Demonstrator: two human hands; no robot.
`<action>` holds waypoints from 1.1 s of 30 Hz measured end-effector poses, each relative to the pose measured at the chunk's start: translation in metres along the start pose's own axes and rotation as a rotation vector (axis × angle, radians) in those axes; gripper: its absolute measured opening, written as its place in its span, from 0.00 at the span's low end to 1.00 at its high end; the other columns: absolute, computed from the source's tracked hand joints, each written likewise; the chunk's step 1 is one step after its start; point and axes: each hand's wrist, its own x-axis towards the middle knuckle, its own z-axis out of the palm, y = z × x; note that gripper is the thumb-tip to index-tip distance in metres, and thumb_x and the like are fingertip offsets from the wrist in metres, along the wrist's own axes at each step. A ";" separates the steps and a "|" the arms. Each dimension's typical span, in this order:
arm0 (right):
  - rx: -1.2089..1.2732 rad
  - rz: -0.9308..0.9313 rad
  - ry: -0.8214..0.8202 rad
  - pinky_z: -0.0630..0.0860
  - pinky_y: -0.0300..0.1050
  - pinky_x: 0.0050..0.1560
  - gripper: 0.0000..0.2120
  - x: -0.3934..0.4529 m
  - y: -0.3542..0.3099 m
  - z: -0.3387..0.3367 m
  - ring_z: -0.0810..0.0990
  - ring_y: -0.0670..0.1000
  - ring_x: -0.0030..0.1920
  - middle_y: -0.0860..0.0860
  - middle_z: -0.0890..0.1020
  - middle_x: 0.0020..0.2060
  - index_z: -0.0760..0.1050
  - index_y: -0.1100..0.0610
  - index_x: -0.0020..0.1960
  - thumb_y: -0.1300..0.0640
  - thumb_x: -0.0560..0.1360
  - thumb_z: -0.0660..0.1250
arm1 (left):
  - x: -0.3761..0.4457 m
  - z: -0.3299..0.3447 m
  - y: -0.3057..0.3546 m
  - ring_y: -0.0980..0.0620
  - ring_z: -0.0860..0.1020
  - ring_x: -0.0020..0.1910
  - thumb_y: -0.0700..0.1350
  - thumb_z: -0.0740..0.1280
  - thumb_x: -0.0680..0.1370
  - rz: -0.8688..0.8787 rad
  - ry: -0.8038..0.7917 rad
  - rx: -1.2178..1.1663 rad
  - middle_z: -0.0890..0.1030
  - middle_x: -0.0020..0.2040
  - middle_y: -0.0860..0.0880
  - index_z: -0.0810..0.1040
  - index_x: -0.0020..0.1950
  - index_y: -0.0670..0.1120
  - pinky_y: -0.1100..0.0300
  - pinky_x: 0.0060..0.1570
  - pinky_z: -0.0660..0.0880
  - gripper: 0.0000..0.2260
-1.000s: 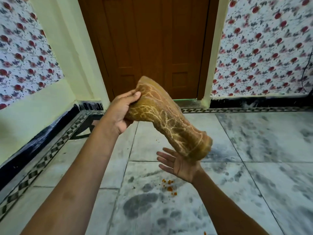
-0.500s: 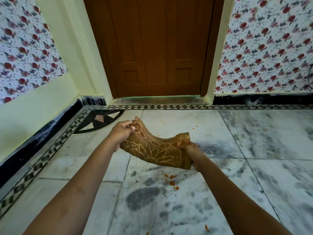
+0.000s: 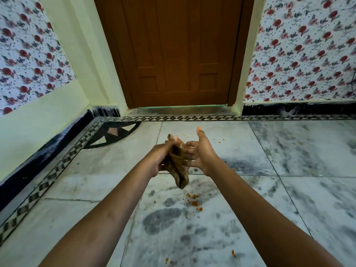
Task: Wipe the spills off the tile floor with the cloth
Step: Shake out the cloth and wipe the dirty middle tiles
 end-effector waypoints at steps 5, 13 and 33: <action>0.191 0.002 -0.105 0.72 0.56 0.56 0.35 -0.001 -0.001 -0.011 0.70 0.65 0.66 0.66 0.68 0.68 0.46 0.55 0.76 0.34 0.77 0.43 | 0.002 0.001 -0.005 0.42 0.79 0.43 0.43 0.66 0.76 -0.041 0.092 -0.134 0.81 0.44 0.40 0.77 0.48 0.42 0.52 0.45 0.78 0.05; -0.197 -0.195 0.334 0.70 0.48 0.55 0.20 0.012 0.014 -0.032 0.73 0.54 0.56 0.56 0.73 0.63 0.67 0.56 0.65 0.49 0.77 0.63 | 0.005 0.005 -0.006 0.42 0.78 0.42 0.40 0.61 0.76 -0.066 0.092 -0.291 0.79 0.44 0.39 0.76 0.45 0.41 0.49 0.45 0.79 0.05; -0.720 -0.124 0.226 0.61 0.47 0.67 0.26 0.046 0.063 -0.052 0.64 0.56 0.70 0.55 0.65 0.72 0.61 0.57 0.73 0.46 0.79 0.57 | 0.032 -0.026 -0.053 0.44 0.79 0.39 0.37 0.62 0.77 -0.247 0.096 -0.358 0.80 0.42 0.41 0.75 0.47 0.40 0.55 0.28 0.78 0.02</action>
